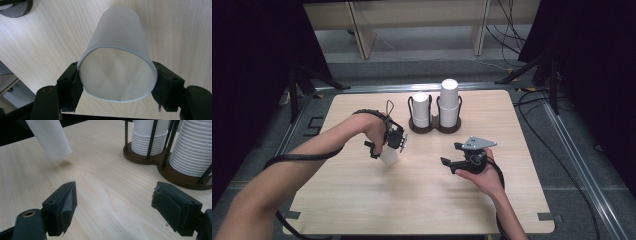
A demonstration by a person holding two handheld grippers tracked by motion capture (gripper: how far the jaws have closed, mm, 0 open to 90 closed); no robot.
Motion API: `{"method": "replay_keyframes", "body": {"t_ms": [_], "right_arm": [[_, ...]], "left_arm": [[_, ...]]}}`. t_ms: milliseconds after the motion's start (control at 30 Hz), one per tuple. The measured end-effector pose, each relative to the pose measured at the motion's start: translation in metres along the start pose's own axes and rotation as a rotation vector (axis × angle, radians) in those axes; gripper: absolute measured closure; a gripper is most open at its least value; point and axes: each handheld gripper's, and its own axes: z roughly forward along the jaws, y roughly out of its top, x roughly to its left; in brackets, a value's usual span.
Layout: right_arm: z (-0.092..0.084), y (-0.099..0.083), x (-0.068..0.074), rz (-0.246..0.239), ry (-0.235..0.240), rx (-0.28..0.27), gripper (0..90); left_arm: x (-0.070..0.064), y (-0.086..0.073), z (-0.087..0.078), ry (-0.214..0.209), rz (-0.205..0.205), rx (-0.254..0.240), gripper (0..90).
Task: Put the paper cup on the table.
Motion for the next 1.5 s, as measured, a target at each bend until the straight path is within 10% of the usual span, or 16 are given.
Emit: {"method": "replay_keyframes", "body": {"t_ms": [1500], "right_arm": [[0.001, 0.000, 0.000, -0.007, -0.006, 0.009, 19.4]], "left_arm": [[0.001, 0.015, 0.004, 0.011, 0.079, 0.059, 31.7]]}}
